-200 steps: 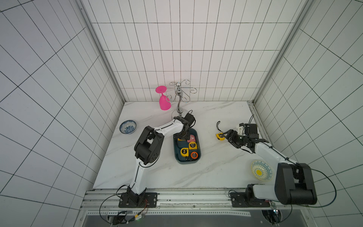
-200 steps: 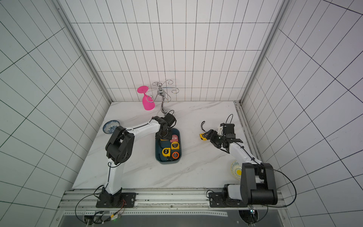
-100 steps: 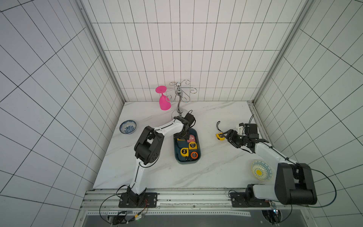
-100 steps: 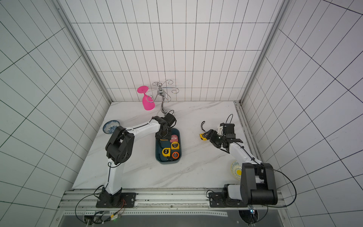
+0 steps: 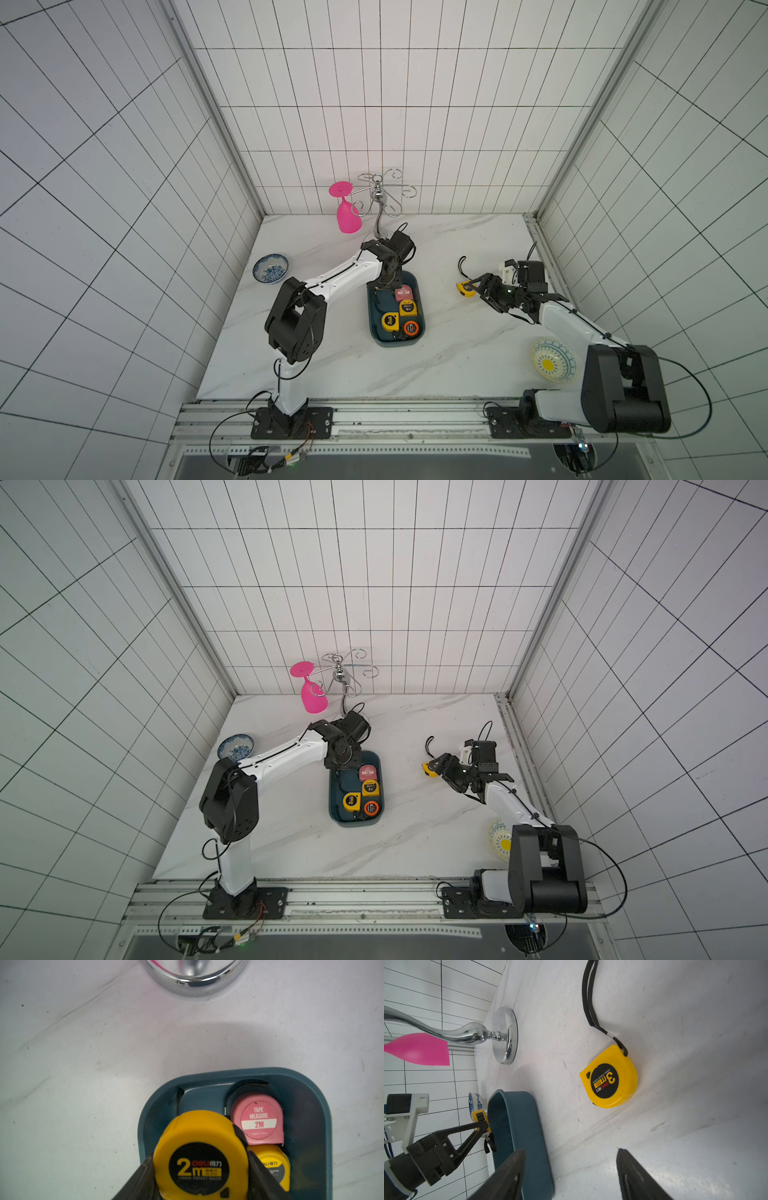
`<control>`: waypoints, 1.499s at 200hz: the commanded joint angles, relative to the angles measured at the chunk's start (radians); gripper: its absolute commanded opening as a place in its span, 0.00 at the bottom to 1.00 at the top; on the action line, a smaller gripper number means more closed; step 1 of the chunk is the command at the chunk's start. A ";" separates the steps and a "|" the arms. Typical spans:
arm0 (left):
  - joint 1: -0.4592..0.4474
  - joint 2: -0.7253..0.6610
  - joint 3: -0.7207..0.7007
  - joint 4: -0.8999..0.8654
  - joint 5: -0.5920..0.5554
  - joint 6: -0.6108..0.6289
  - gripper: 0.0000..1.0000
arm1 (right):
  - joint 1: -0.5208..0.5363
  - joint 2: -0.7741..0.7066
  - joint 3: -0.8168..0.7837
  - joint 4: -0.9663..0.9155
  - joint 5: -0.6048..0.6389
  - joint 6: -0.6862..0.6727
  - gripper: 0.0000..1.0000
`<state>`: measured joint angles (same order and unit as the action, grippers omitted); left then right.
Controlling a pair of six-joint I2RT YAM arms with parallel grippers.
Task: Take the tape measure out of the storage box
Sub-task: Pick up the tape measure from the storage box, then place the tape measure at the center of the board.
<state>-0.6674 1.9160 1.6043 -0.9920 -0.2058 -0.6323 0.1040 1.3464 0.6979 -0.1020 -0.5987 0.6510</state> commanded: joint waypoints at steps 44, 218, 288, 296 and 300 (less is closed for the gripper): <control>-0.030 -0.084 0.137 0.011 0.091 -0.105 0.00 | 0.028 -0.077 -0.033 0.106 -0.049 0.029 0.73; -0.099 0.067 0.297 0.171 0.362 -0.469 0.00 | 0.302 -0.095 -0.237 0.748 0.032 0.001 0.76; -0.121 0.046 0.264 0.217 0.376 -0.526 0.00 | 0.338 -0.028 -0.215 0.880 0.070 0.014 0.75; -0.121 0.042 0.261 0.221 0.381 -0.528 0.00 | 0.340 -0.021 -0.218 0.900 0.069 0.016 0.75; -0.121 0.040 0.260 0.223 0.385 -0.530 0.00 | 0.341 -0.017 -0.218 0.902 0.069 0.018 0.75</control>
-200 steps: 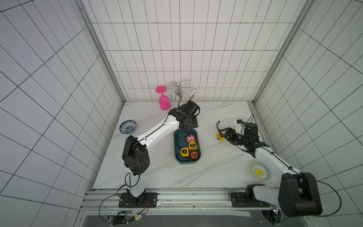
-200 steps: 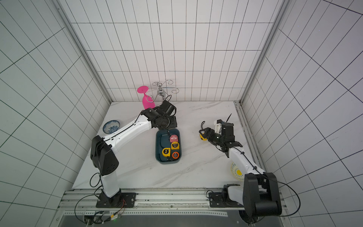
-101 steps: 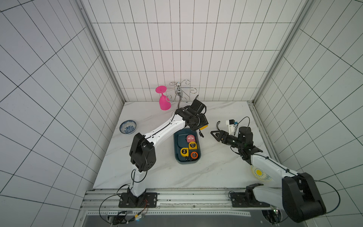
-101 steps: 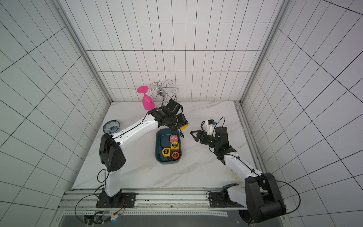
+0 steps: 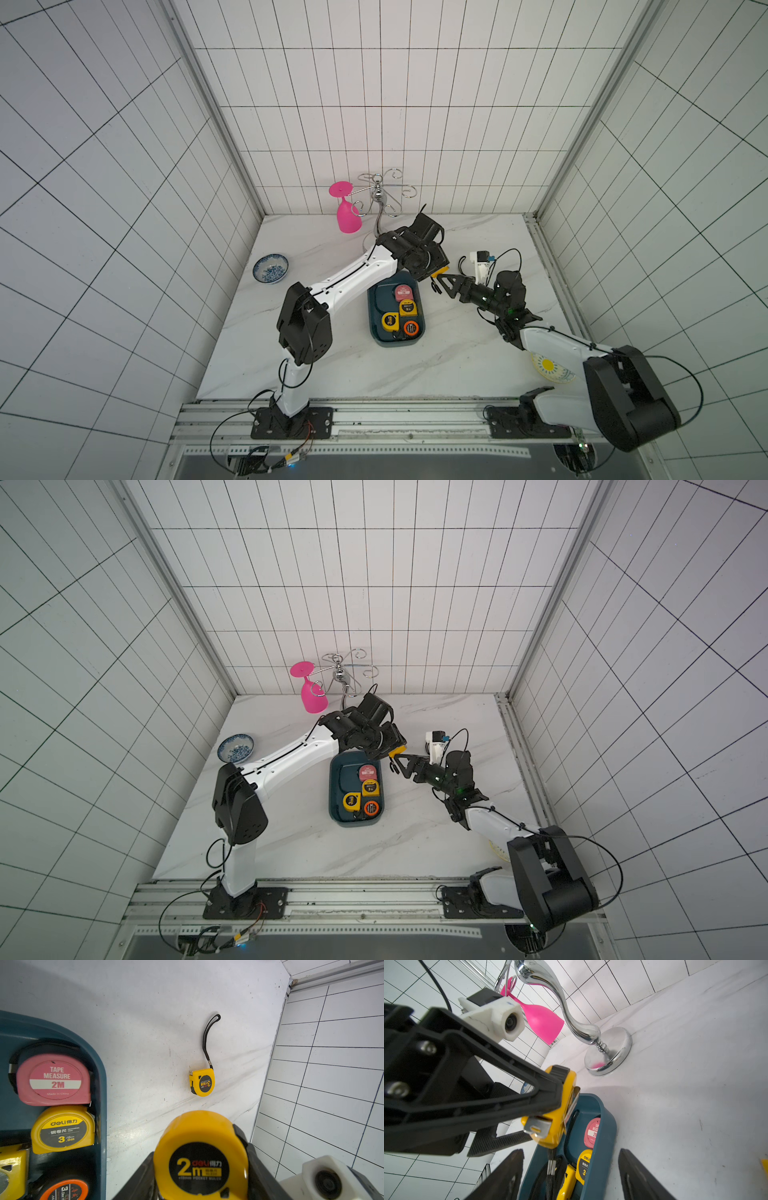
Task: Take the tape measure out of the storage box
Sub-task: Place the tape measure at the center of the board.
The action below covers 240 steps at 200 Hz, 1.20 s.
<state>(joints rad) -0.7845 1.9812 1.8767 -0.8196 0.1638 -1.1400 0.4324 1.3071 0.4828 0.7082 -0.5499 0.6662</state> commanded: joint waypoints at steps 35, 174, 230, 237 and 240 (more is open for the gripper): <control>-0.004 -0.041 -0.052 0.093 0.075 -0.061 0.00 | 0.019 0.038 -0.015 0.129 0.042 0.008 0.74; 0.008 -0.061 -0.084 0.139 0.121 -0.053 0.56 | 0.018 0.039 -0.018 0.075 0.097 0.010 0.25; 0.085 -0.153 -0.140 0.028 -0.026 0.145 0.98 | -0.146 0.022 -0.037 -0.028 0.098 0.067 0.24; 0.098 -0.172 -0.160 0.019 -0.041 0.169 0.98 | -0.176 0.019 -0.034 -0.059 0.095 0.068 0.25; 0.103 -0.180 -0.172 0.018 -0.047 0.178 0.98 | -0.189 0.018 -0.033 -0.069 0.094 0.068 0.25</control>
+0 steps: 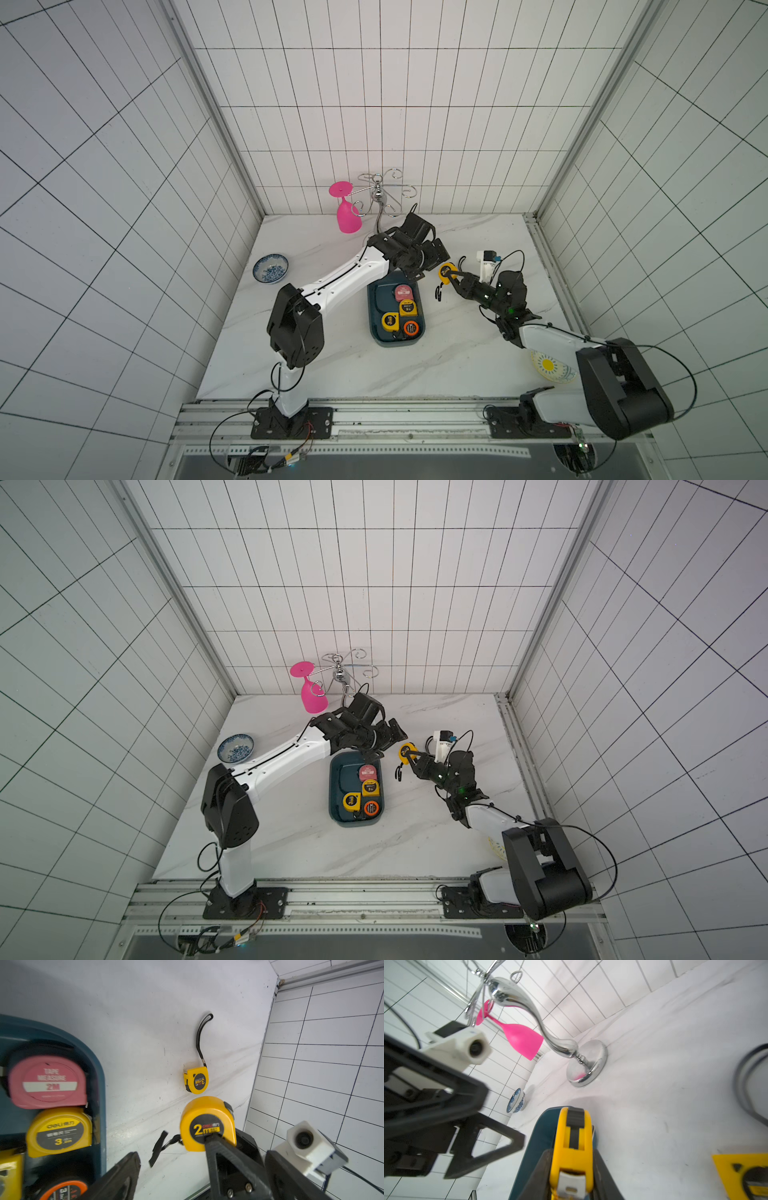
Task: Take the tape measure out of the storage box
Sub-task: Place the tape measure at the center of the board.
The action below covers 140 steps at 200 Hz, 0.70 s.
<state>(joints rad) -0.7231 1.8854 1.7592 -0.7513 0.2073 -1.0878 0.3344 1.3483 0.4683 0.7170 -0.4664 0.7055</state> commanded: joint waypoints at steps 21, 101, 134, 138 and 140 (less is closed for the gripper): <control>0.075 -0.138 -0.134 -0.057 -0.120 0.176 0.98 | -0.183 -0.026 -0.015 -0.118 0.010 0.048 0.25; 0.122 -0.207 -0.296 -0.059 -0.137 0.203 0.98 | -0.425 0.100 -0.013 -0.153 0.056 0.147 0.26; 0.125 -0.207 -0.297 -0.059 -0.139 0.206 0.98 | -0.452 0.191 -0.007 -0.114 0.036 0.147 0.28; 0.123 -0.205 -0.297 -0.058 -0.141 0.206 0.98 | -0.455 0.200 -0.005 -0.115 0.032 0.147 0.28; 0.124 -0.204 -0.298 -0.059 -0.141 0.207 0.97 | -0.456 0.204 -0.004 -0.115 0.031 0.147 0.28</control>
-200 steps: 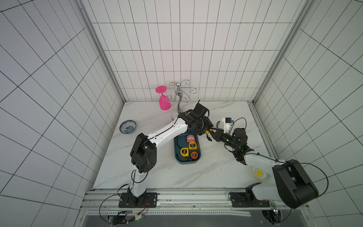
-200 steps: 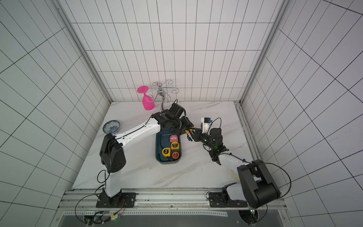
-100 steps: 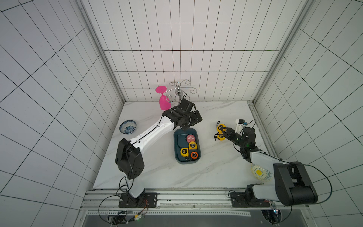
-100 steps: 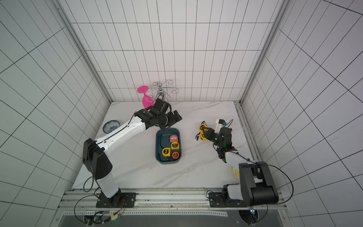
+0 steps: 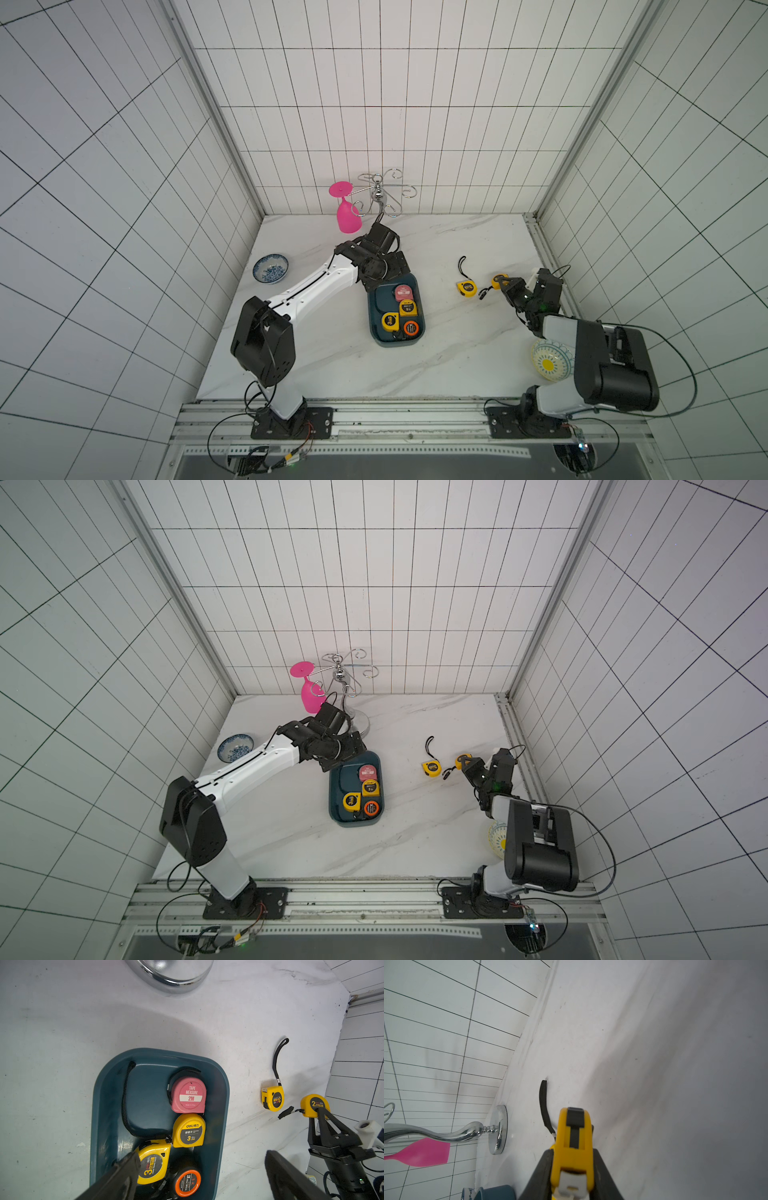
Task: Take the tape measure out of the storage box
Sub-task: Place the tape measure at the center of the board.
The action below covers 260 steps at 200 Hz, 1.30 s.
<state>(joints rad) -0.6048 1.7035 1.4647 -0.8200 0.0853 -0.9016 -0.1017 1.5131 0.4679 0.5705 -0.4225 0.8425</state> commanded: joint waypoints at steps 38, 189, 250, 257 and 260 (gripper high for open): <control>0.010 -0.022 -0.010 0.009 -0.018 0.026 0.98 | -0.026 0.092 0.007 0.002 -0.032 0.010 0.33; 0.009 0.071 0.039 -0.051 -0.029 0.127 0.98 | -0.023 -0.227 0.062 -0.583 0.046 -0.129 0.84; -0.020 0.227 0.137 -0.122 -0.032 0.271 0.98 | -0.020 -0.305 0.099 -0.658 -0.013 -0.129 0.88; -0.021 0.247 0.147 -0.123 -0.027 0.283 0.98 | -0.020 -0.312 0.105 -0.665 -0.019 -0.131 0.89; -0.020 0.255 0.151 -0.121 -0.022 0.288 0.98 | -0.020 -0.315 0.107 -0.668 -0.021 -0.131 0.89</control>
<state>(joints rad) -0.6170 1.8992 1.5700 -0.9184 0.0669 -0.6926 -0.1184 1.2308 0.5144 -0.0437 -0.4137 0.7284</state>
